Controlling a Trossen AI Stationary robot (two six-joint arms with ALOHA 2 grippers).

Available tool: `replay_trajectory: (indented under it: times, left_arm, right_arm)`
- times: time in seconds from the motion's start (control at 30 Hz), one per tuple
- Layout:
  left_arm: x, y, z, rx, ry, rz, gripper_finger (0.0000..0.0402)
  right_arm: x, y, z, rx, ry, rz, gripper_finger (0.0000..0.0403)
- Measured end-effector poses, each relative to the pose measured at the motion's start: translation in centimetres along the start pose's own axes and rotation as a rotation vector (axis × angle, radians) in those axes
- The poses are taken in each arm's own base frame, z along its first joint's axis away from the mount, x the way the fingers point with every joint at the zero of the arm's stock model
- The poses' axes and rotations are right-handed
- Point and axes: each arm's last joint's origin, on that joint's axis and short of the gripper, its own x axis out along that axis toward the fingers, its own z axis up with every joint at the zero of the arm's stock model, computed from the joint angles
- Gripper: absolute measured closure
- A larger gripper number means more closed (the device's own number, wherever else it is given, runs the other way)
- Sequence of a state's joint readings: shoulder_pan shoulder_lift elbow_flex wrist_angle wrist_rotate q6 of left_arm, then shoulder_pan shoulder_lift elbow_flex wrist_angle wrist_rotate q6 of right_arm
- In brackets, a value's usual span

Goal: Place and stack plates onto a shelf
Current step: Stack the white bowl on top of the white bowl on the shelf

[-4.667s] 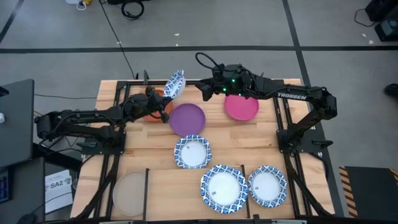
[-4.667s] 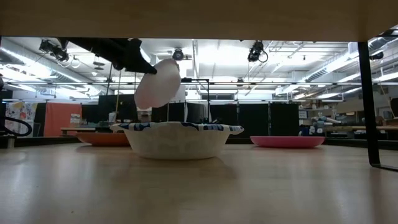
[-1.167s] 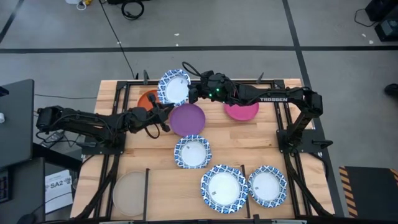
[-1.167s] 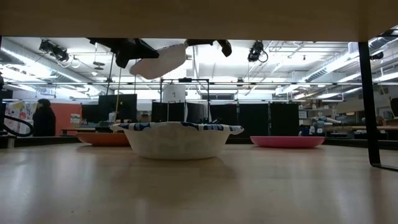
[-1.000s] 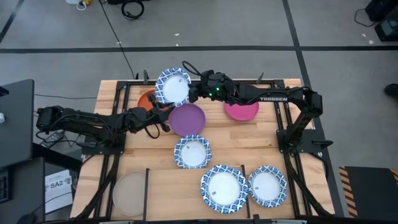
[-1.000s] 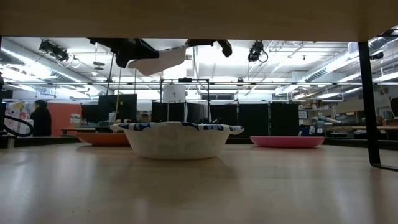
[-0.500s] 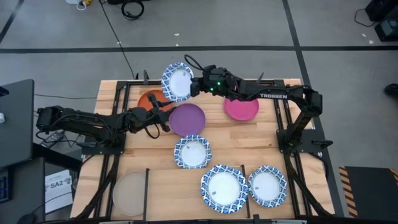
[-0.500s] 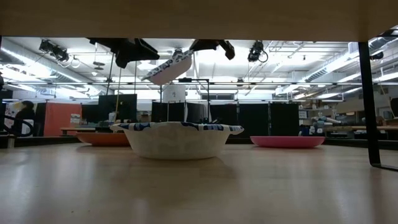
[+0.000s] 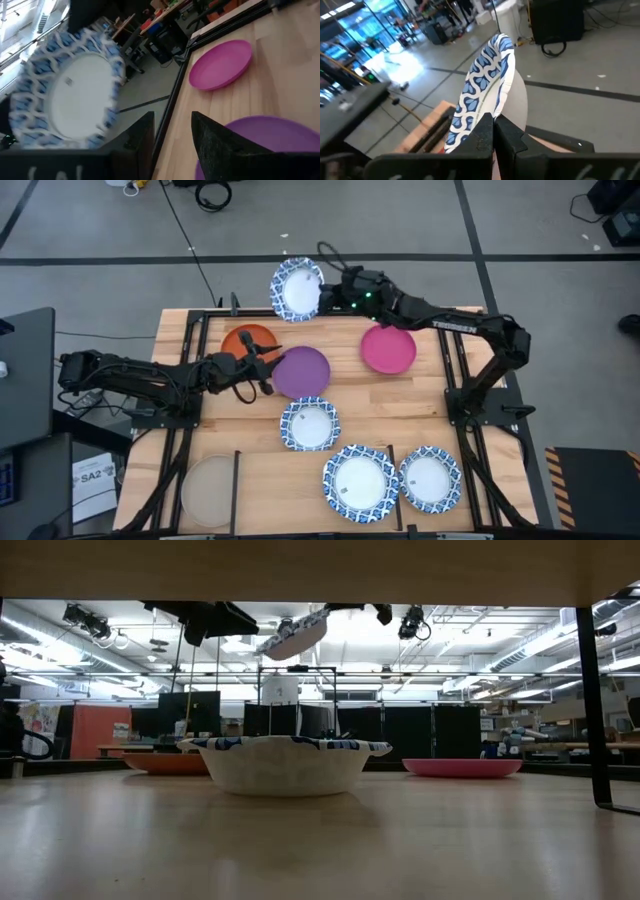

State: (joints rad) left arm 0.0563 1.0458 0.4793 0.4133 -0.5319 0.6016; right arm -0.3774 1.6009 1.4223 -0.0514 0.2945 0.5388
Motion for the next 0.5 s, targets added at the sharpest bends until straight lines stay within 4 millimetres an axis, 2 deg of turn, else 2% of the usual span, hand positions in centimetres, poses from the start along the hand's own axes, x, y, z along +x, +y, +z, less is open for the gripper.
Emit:
replay_trajectory:
  times: [0.27, 0.5]
  left_arm:
    - [0.0, 0.0, 0.0, -0.100, -0.004, -0.005, 0.0264]
    - [0.0, 0.0, 0.0, -0.101, -0.004, -0.005, 0.0264]
  right_arm:
    - [-4.7, 0.2, 3.2, 0.022, -0.020, 0.051, 0.0396]
    - [-10.3, 1.0, 4.3, 0.100, 0.071, 0.144, 0.0396]
